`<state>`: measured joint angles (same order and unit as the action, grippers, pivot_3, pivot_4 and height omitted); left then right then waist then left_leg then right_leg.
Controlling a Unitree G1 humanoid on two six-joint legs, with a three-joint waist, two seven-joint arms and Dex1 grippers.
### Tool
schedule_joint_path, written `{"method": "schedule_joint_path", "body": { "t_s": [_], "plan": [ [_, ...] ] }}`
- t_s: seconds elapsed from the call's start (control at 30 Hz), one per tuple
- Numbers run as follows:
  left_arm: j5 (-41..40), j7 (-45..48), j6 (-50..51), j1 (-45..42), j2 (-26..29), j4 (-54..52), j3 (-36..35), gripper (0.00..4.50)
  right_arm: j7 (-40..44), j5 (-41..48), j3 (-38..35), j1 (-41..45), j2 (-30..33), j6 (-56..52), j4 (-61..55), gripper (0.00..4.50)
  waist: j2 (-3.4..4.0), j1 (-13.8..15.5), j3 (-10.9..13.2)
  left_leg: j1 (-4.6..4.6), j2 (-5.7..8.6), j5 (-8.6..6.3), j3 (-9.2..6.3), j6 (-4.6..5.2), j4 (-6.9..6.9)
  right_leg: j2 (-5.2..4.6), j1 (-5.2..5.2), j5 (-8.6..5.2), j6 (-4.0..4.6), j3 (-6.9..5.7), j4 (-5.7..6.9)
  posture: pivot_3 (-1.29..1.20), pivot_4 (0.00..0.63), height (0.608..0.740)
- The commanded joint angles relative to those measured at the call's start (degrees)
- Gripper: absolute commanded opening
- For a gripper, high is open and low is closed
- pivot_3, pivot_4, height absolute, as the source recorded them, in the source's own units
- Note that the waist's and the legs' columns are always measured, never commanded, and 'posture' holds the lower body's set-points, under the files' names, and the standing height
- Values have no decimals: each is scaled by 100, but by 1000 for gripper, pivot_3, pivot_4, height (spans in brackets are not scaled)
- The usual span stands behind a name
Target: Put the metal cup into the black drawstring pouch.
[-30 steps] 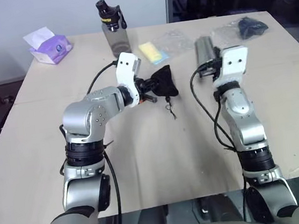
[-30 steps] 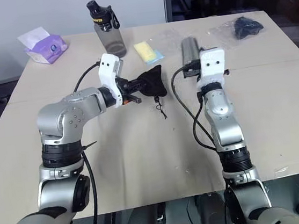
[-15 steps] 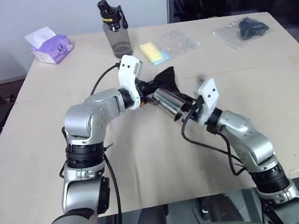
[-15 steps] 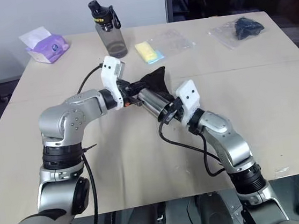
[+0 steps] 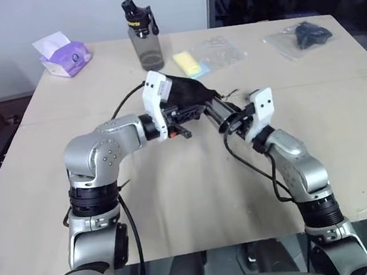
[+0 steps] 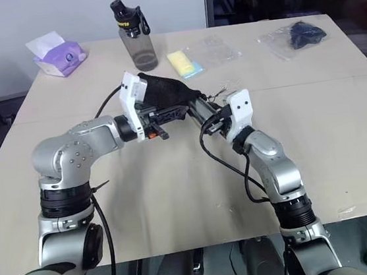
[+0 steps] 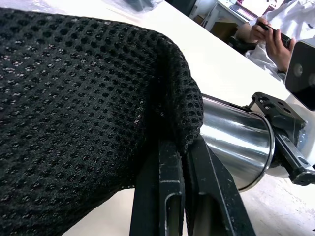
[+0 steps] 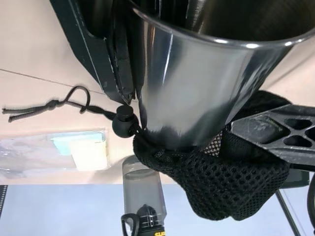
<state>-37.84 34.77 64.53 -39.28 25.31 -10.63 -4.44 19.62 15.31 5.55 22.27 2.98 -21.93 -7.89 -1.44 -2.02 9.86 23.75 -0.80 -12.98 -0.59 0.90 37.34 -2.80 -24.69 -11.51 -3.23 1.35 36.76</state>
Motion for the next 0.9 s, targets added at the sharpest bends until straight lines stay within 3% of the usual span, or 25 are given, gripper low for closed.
{"method": "schedule_joint_path", "body": {
  "t_s": [0.03,0.27,0.37,0.5,0.9],
  "plan": [
    [-123,99,-49,-36,41,-151,30,0,-46,447,-188,167,-349,37,-286,60,0,-1,0,0,-1,0,-1,0,0,1,0,0,0,-1,0,0,150,740],
    [-26,163,-161,45,183,-65,157,0,93,1424,-508,111,-657,-376,-660,60,0,-10,0,0,-3,0,-3,0,-1,1,0,0,0,-2,1,0,150,740],
    [-82,204,-200,33,180,-41,145,0,186,1217,-269,147,-412,-470,-562,60,1,-12,0,0,-2,0,-1,0,-1,0,0,0,0,-2,1,0,150,740],
    [-161,221,-255,-7,160,30,16,0,241,257,260,144,134,-14,-223,60,0,-10,0,0,0,0,0,0,0,0,0,0,0,-2,1,0,150,740],
    [-259,268,-280,7,165,141,-113,0,420,-739,743,91,704,627,-118,60,0,-18,0,-1,0,0,1,0,0,1,0,0,0,-1,1,0,150,740]
  ]
}}
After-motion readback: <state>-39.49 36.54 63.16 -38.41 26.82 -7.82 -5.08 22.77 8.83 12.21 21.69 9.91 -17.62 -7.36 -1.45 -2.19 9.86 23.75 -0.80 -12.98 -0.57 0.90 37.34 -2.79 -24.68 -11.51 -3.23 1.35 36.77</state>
